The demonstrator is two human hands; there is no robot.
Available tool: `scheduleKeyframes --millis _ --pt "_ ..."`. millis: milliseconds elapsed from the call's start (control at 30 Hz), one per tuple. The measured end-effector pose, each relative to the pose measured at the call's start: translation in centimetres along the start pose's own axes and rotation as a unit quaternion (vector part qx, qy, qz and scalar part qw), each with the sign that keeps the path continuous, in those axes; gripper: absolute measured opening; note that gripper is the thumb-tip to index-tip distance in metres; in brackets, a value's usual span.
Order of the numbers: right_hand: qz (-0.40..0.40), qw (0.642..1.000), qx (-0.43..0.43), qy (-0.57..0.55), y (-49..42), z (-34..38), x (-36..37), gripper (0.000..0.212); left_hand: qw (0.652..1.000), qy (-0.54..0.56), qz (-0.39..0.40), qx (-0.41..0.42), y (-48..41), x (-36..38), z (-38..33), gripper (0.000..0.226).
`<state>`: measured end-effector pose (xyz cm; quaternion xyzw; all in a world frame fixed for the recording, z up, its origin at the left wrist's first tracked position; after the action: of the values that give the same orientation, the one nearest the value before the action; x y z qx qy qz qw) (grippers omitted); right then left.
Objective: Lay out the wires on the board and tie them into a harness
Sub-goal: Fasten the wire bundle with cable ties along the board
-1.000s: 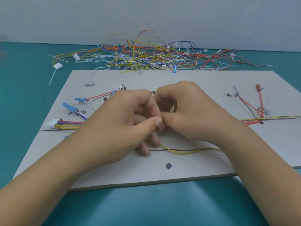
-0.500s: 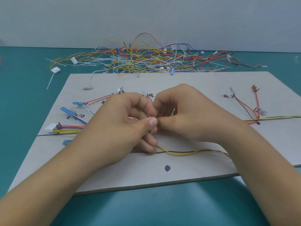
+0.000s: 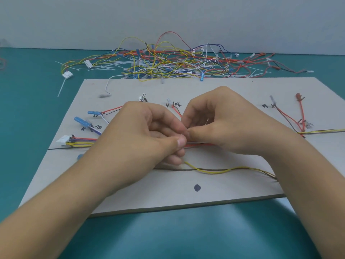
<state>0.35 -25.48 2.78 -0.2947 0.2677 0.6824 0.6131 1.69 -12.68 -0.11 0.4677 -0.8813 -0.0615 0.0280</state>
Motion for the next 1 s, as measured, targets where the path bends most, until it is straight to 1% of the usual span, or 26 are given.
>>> scheduleKeyframes --millis 167,400,633,833,1000 --pt "0.003 1.0 0.007 -0.009 0.04 -0.3 -0.25 0.01 0.998 -0.028 -0.045 0.023 -0.2 -0.95 -0.18 0.015" --pt "0.011 1.0 0.019 -0.002 0.11 -0.54 -0.41 0.012 0.997 -0.055 -0.042 0.04 -0.17 -0.82 -0.34 0.015" --pt "0.016 1.0 0.009 -0.007 0.23 -0.3 -0.42 0.01 0.993 -0.101 -0.05 0.036 0.01 -0.75 -0.42 0.017" --pt "0.02 1.0 0.001 -0.01 0.27 -0.12 -0.47 0.007 0.993 -0.1 -0.053 0.029 0.19 -0.53 -0.25 0.014" --pt "0.017 1.0 0.0 -0.01 0.33 -0.12 -0.46 0.009 0.993 -0.1 -0.058 0.029 0.19 -0.57 -0.23 0.015"
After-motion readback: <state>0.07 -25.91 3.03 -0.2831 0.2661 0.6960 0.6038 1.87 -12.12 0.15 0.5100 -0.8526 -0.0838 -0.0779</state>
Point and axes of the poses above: each hand's wrist, its own y-axis away from the middle knuckle, its own x-axis out of the palm, z = x × y, the point moved 10 cm from there along -y, towards the middle knuckle, and after that the axes turned 6 degrees about y, right-handed, at the moved point
